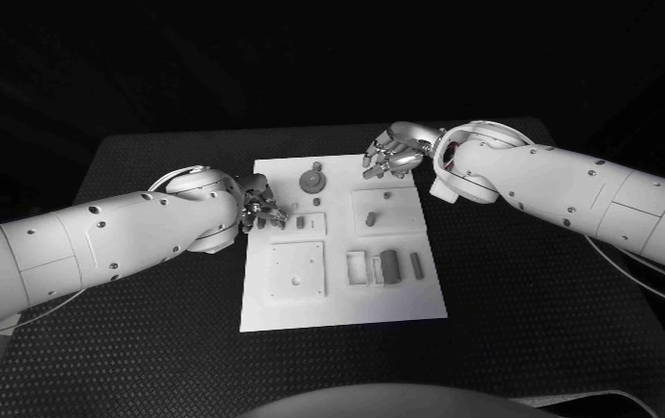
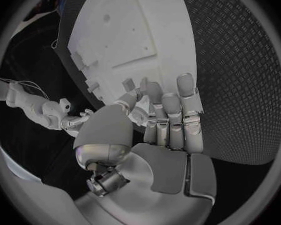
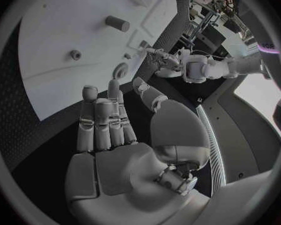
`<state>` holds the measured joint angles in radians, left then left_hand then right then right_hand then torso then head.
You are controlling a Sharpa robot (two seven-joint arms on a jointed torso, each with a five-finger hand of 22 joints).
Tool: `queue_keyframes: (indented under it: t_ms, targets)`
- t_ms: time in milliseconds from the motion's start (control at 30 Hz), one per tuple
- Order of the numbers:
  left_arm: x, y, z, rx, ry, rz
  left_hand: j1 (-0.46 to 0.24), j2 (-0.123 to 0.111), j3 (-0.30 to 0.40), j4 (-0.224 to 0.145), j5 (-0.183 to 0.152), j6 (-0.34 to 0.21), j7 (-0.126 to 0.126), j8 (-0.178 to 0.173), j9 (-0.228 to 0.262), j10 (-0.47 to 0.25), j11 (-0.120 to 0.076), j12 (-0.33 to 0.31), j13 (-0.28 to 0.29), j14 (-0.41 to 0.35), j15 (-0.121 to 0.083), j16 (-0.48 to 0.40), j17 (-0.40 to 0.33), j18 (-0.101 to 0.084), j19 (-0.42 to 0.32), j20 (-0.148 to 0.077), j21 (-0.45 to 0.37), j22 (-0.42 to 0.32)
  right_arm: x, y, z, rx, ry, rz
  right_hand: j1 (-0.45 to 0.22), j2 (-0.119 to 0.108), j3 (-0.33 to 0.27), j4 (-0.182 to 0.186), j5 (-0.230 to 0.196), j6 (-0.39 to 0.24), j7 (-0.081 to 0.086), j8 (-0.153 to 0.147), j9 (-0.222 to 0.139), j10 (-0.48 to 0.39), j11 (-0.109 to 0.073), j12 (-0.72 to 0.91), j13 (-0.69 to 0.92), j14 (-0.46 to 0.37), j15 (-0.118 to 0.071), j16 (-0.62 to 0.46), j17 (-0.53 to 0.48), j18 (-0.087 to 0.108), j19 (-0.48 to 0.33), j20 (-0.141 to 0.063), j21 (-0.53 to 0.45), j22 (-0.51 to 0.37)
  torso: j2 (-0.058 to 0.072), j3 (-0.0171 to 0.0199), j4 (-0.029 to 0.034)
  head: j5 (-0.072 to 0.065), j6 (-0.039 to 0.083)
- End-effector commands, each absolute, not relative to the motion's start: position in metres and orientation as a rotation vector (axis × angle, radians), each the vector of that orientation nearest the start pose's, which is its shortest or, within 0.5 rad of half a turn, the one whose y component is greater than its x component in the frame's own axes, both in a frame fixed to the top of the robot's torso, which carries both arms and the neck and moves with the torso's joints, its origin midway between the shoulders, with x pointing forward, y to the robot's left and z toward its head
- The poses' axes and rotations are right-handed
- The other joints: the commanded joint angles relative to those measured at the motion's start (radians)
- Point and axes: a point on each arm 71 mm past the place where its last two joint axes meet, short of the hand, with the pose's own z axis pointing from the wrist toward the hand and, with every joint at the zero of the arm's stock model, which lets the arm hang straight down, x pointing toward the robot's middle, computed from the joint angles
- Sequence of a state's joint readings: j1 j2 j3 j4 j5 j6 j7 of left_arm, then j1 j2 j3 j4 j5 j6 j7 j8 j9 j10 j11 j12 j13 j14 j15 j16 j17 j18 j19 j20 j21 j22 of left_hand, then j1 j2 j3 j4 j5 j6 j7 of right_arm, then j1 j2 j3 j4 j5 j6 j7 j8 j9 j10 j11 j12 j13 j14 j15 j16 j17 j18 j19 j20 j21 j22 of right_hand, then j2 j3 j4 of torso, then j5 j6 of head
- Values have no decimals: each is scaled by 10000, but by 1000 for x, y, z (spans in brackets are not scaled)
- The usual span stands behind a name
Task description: Assemble the parts on the task board
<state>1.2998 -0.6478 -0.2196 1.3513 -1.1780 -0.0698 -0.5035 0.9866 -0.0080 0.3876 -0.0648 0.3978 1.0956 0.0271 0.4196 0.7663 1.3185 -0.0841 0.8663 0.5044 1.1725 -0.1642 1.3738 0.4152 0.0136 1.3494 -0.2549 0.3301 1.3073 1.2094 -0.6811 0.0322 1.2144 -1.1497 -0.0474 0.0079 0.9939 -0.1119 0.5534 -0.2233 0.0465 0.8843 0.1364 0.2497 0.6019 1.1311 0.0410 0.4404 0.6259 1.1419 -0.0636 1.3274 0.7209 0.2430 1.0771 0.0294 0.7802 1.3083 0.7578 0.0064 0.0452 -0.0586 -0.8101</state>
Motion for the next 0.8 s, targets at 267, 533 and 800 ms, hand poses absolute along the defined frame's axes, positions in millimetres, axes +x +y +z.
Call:
queue_keyframes:
  t_ms: [267, 533, 800]
  targets:
    - [506, 177, -236, -463, 21079, -2879, 44, 9, 1962, -1924, 35, 70, 5, 33, 22, 68, 26, -13, 3, 50, -96, 48, 9, -135, 1, -57, 37, 199, 542, -202, -190, 642, 18913, 8183, -121, 17, 23, 60, 37, 116, 170, -63, 17, -47, 37, 65, 14, -53, -14, -22, -9, 188, -58, -40, -28, 168, 1, 0, 4, 20, 8]
    - [506, 177, -238, -365, 20924, -2849, 42, 4, 1967, -1925, 36, 71, 5, 32, 24, 71, 26, -18, 1, 55, -97, 43, 7, -135, 4, -58, 36, 197, 542, -202, -190, 648, 18913, 8174, -125, 17, 22, 63, 36, 117, 170, -64, 18, -48, 37, 66, 14, -54, -14, -22, -10, 188, -59, -39, -28, 168, 3, -5, -3, 23, 7]
    - [506, 177, -238, -388, 20693, -2942, 47, -9, 1977, -1929, 35, 80, 0, 34, 29, 85, 20, -21, 0, 70, -100, 41, 7, -135, 15, -62, 39, 196, 542, -202, -190, 645, 18913, 8178, -131, 17, 21, 69, 36, 117, 171, -65, 19, -48, 38, 66, 14, -54, -14, -22, -10, 188, -59, -39, -29, 168, 3, -8, -2, 23, -4]
